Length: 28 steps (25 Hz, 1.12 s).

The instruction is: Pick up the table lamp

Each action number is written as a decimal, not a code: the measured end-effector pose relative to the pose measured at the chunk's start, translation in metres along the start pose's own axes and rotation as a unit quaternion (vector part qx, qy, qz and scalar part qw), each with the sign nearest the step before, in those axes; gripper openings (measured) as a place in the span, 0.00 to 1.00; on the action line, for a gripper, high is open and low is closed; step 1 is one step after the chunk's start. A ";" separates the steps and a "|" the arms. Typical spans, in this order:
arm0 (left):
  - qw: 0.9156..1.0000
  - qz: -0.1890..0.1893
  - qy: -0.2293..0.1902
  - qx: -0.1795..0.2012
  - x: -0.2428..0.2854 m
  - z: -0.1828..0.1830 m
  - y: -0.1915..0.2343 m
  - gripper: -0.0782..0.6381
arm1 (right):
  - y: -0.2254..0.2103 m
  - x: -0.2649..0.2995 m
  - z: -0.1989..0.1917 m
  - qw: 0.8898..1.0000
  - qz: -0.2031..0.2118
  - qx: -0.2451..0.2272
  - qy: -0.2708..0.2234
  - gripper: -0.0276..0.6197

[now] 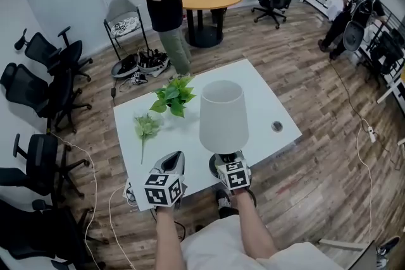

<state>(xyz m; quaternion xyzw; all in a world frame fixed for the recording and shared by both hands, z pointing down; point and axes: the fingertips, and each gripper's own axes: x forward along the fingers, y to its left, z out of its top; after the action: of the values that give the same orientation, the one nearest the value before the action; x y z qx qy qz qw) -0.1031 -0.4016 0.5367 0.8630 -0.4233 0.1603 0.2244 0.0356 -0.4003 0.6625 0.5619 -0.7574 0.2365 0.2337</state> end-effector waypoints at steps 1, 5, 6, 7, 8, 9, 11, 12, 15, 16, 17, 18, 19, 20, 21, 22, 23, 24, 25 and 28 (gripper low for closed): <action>1.000 -0.002 0.002 0.000 -0.002 -0.005 -0.001 0.11 | 0.001 -0.004 -0.002 1.000 -0.003 0.002 -0.002 0.23; 1.000 -0.017 0.007 0.001 -0.014 -0.024 -0.011 0.11 | 0.009 -0.023 -0.013 1.000 -0.014 0.010 -0.007 0.23; 1.000 -0.020 0.009 0.002 -0.018 -0.030 -0.014 0.11 | 0.011 -0.028 -0.017 1.000 -0.016 0.010 -0.008 0.23; 1.000 -0.022 0.011 0.004 -0.022 -0.035 -0.016 0.11 | 0.014 -0.033 -0.020 1.000 -0.019 0.010 -0.008 0.23; 1.000 -0.024 0.014 0.005 -0.027 -0.040 -0.018 0.11 | 0.016 -0.038 -0.024 1.000 -0.021 0.010 -0.008 0.23; 1.000 -0.025 0.016 0.006 -0.032 -0.046 -0.019 0.11 | 0.019 -0.044 -0.028 1.000 -0.023 0.011 -0.008 0.23; 0.999 -0.027 0.019 0.005 -0.043 -0.057 -0.021 0.11 | 0.027 -0.055 -0.037 1.000 -0.026 0.014 -0.009 0.23; 0.999 -0.029 0.020 0.003 -0.049 -0.063 -0.022 0.11 | 0.031 -0.060 -0.041 0.999 -0.027 0.015 -0.009 0.23; 0.999 -0.031 0.024 -0.003 -0.065 -0.081 -0.026 0.11 | 0.042 -0.075 -0.053 0.999 -0.032 0.015 -0.011 0.23; 0.999 -0.031 0.025 -0.004 -0.070 -0.086 -0.028 0.11 | 0.045 -0.080 -0.056 0.999 -0.034 0.015 -0.012 0.23; 0.999 -0.031 0.026 -0.004 -0.075 -0.090 -0.029 0.11 | 0.050 -0.085 -0.060 0.999 -0.035 0.014 -0.013 0.23; 0.999 -0.032 0.027 -0.003 -0.080 -0.094 -0.030 0.11 | 0.054 -0.089 -0.063 0.999 -0.036 0.015 -0.015 0.23; 0.999 -0.033 0.029 0.000 -0.085 -0.097 -0.031 0.11 | 0.059 -0.094 -0.066 0.999 -0.037 0.016 -0.017 0.23; 0.999 -0.035 0.030 0.002 -0.089 -0.100 -0.033 0.11 | 0.063 -0.098 -0.068 0.999 -0.037 0.017 -0.019 0.23; 0.999 -0.037 0.032 0.005 -0.094 -0.102 -0.035 0.11 | 0.067 -0.103 -0.071 0.999 -0.037 0.020 -0.020 0.23; 0.999 -0.040 0.034 0.006 -0.098 -0.104 -0.037 0.11 | 0.070 -0.108 -0.075 0.999 -0.036 0.021 -0.020 0.23; 0.999 -0.042 0.034 0.005 -0.103 -0.106 -0.039 0.11 | 0.074 -0.112 -0.080 0.999 -0.035 0.023 -0.019 0.23; 0.999 -0.043 0.033 0.003 -0.107 -0.108 -0.040 0.11 | 0.077 -0.116 -0.084 0.999 -0.033 0.024 -0.017 0.23; 0.999 -0.043 0.031 0.001 -0.110 -0.110 -0.040 0.11 | 0.081 -0.119 -0.087 0.999 -0.031 0.025 -0.016 0.23; 0.999 -0.042 0.030 -0.002 -0.114 -0.114 -0.043 0.11 | 0.088 -0.127 -0.092 0.999 -0.025 0.023 -0.015 0.23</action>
<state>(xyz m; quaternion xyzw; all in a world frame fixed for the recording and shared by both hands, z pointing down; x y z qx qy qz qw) -0.1461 -0.2436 0.5693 0.8744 -0.3800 0.1753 0.2455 -0.0080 -0.2267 0.6474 0.5894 -0.7410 0.2394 0.2148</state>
